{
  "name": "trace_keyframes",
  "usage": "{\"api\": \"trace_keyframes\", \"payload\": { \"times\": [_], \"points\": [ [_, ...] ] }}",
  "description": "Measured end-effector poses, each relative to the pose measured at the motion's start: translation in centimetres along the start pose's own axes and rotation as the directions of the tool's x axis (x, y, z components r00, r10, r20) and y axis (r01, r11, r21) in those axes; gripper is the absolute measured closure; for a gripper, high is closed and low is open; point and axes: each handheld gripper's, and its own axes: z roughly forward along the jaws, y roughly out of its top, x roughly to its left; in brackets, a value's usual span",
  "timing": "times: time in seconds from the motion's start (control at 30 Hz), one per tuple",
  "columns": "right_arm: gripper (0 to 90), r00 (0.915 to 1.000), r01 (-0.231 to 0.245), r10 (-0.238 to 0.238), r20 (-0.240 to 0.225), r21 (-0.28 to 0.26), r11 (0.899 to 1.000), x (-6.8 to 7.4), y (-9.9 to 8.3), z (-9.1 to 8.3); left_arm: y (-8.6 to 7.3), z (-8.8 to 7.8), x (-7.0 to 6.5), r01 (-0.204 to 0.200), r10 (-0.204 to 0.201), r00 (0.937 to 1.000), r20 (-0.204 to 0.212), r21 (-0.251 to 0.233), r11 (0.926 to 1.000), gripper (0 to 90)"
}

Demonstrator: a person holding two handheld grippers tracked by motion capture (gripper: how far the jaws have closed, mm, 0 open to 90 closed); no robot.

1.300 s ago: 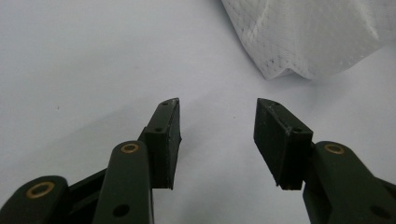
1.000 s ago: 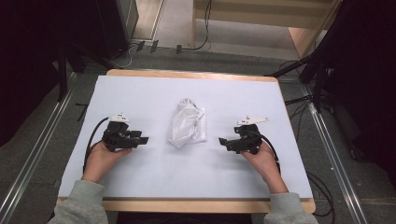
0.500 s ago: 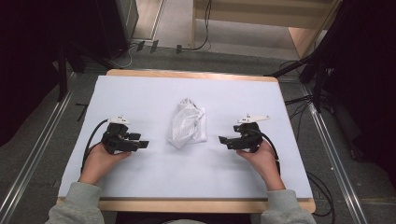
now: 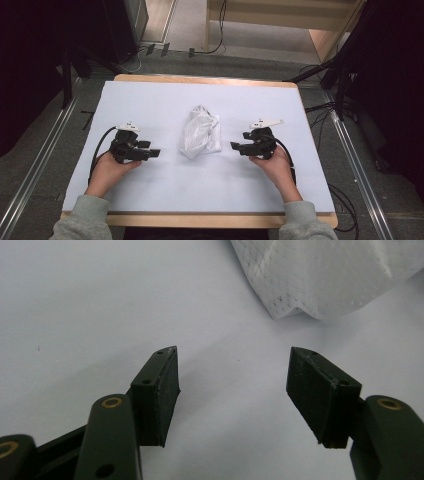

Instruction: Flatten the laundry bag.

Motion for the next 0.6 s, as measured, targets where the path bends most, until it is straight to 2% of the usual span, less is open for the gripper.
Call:
{"api": "trace_keyframes", "payload": {
  "times": [0.1,0.13,0.2,0.23,0.27,0.3,0.43,0.6],
  "points": [
    [40.3,1.0000,-0.002,0.002,0.004,0.004,1.000,0.1,0.2,0.0,0.1,0.1,0.0,0.005,-0.005,1.0000,0.001,-0.001,1.0000,37.9],
    [46.5,1.0000,-0.004,0.004,0.003,-0.001,1.000,0.3,0.4,0.0,0.2,0.1,0.1,0.006,-0.006,1.0000,0.001,-0.005,1.0000,37.7],
    [49.0,1.0000,-0.004,0.004,0.001,-0.005,1.000,0.4,0.5,0.0,0.3,0.0,0.1,0.002,-0.002,1.0000,0.006,-0.005,1.0000,37.6],
    [54.4,0.9999,-0.008,0.008,0.006,0.001,1.000,0.6,0.7,0.1,0.4,0.1,0.0,-0.002,0.002,1.0000,-0.001,-0.007,1.0000,37.4],
    [54.4,0.9999,-0.008,0.008,0.006,0.001,1.000,0.6,0.7,0.1,0.4,0.1,0.0,-0.002,0.002,1.0000,-0.001,-0.007,1.0000,37.3],
    [58.5,0.9999,-0.012,0.012,0.000,0.002,1.000,0.7,0.8,0.3,0.5,0.1,-0.1,-0.013,0.013,0.9999,-0.001,-0.007,0.9999,37.3],
    [65.4,0.9991,-0.037,0.037,-0.020,0.002,0.999,1.0,1.3,0.8,0.6,0.2,-0.4,-0.027,0.027,0.9996,-0.002,-0.005,0.9996,37.0],
    [76.7,0.9992,-0.024,0.025,-0.031,0.020,1.000,1.7,1.9,1.8,0.6,0.3,-0.5,-0.032,0.032,0.9995,-0.005,-0.011,0.9994,36.6]
  ]
}}
